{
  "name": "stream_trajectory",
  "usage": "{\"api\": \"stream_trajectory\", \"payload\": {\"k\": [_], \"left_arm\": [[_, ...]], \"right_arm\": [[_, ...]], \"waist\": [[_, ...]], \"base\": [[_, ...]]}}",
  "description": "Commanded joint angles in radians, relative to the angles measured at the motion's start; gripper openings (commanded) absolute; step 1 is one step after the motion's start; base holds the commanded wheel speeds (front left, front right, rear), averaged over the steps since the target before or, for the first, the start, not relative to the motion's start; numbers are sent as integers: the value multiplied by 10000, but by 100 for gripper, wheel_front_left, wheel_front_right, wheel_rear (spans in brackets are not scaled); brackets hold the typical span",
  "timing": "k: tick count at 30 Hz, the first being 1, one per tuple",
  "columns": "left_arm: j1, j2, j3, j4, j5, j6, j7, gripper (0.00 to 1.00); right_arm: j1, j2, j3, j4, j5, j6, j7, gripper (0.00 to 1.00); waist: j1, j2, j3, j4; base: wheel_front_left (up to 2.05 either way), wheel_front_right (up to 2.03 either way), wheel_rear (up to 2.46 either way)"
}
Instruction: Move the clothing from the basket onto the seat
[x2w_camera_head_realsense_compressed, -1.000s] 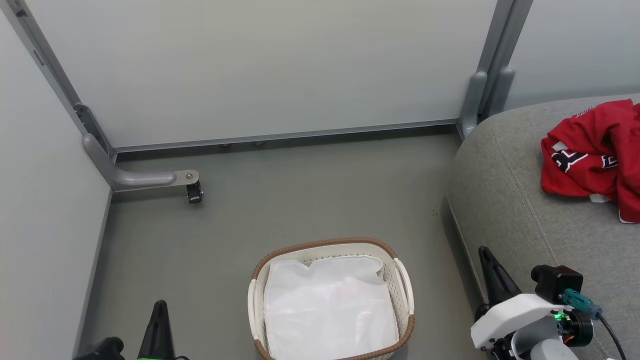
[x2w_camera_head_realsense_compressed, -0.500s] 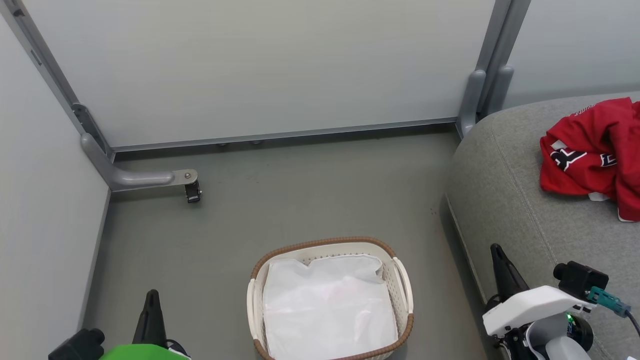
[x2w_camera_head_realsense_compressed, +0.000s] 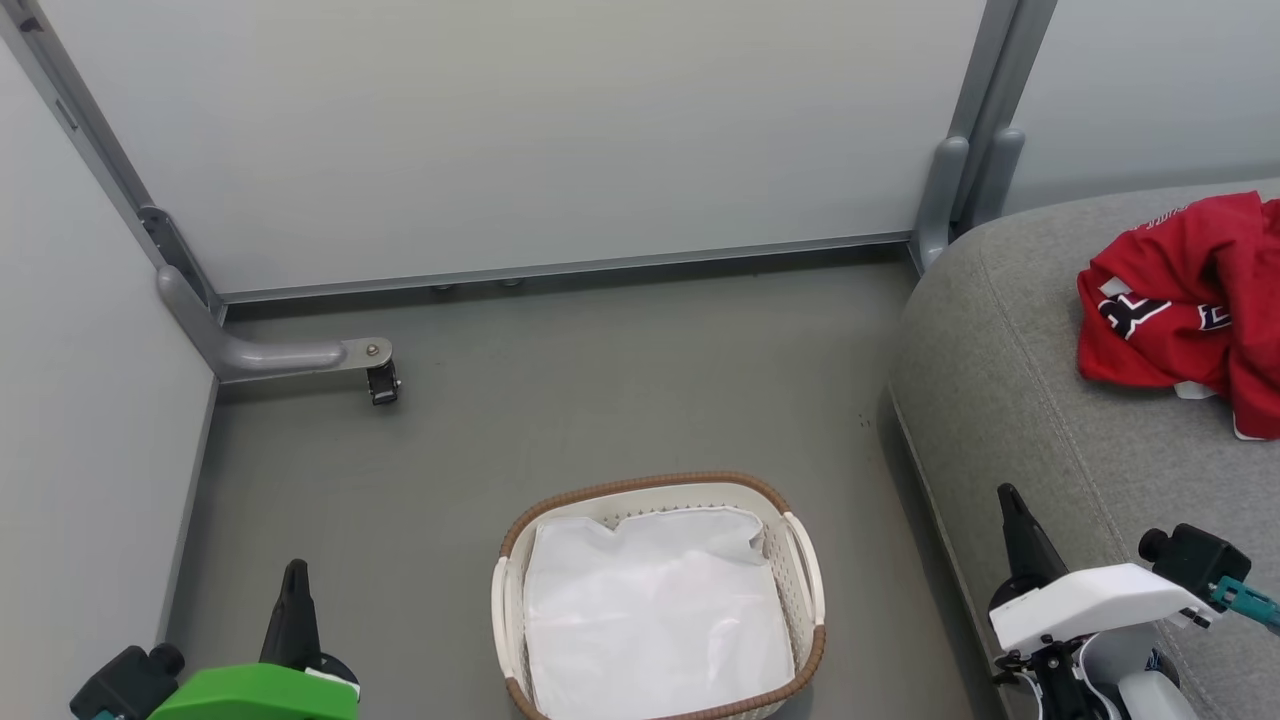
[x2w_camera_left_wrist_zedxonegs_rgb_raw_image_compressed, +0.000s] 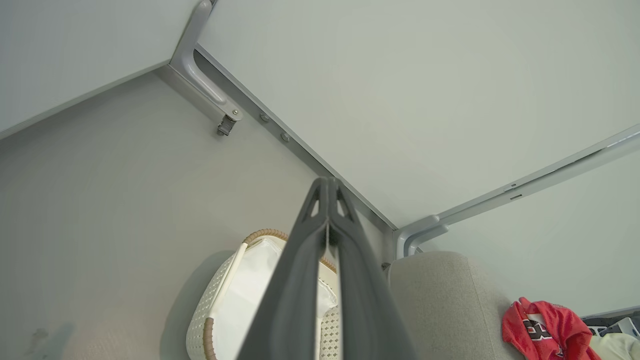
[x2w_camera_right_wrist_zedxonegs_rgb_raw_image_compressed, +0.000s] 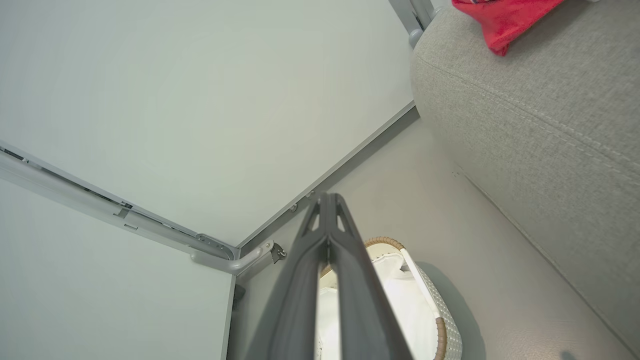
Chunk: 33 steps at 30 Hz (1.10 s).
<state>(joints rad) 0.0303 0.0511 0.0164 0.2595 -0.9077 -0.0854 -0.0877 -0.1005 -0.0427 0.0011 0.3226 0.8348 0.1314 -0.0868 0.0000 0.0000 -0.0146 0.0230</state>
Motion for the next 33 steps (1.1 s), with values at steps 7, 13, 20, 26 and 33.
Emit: {"api": "stream_trajectory", "payload": {"k": [7,13,20,26,33], "left_arm": [[-438,13,174,-148,-1008,-112,287,0],[-545,11,263,-152,-1616,-141,464,0],[-682,9,372,-154,-2442,-200,701,0],[-785,8,447,-159,-2989,-223,869,0],[-888,6,532,-159,-3590,-269,1043,0]], "right_arm": [[-143,-59,-191,-245,1106,-5,289,0],[-142,-62,-291,-304,1778,-5,457,0],[-140,-69,-424,-384,2680,-6,695,0],[-138,-73,-515,-438,3292,-7,864,0],[-136,-78,-613,-493,3958,-7,1037,0]], "waist": [[0,0,16,-20],[0,0,28,-36],[0,0,45,-58],[0,0,58,-75],[0,0,72,-93]], "base": [[0,0,0],[0,0,0],[0,0,0],[0,0,0],[0,0,0]]}}
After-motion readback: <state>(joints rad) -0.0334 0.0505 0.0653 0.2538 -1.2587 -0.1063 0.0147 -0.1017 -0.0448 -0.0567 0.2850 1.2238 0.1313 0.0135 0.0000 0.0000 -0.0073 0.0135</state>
